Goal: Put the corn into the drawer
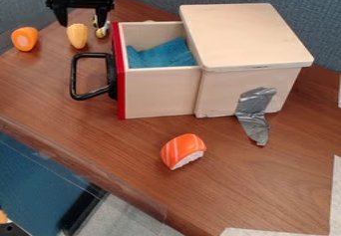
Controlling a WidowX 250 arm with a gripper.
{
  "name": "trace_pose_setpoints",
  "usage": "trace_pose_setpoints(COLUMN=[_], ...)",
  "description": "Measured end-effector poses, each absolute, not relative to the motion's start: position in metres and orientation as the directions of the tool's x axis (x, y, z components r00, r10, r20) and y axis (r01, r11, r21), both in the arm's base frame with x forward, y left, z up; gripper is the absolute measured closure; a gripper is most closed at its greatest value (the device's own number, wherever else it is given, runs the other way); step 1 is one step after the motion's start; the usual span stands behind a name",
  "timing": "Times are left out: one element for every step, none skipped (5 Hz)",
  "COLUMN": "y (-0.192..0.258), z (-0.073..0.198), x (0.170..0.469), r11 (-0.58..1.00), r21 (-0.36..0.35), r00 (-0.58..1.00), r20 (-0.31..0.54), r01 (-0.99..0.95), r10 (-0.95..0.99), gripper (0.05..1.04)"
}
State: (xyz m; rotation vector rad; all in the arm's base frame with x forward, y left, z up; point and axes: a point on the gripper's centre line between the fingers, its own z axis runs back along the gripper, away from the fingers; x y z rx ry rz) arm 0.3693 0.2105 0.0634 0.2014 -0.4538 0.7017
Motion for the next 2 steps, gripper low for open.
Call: trace_pose_setpoints(y=[0.2163, 0.22], z=[0.0534, 0.0539], x=[0.3672, 0.3687], r11=[0.736, 0.72], r21=[0.037, 0.04], r00=[0.666, 0.649], r20=[0.459, 0.47], r01=[-0.675, -0.693], r10=[0.588, 0.598], gripper=[0.083, 0.083])
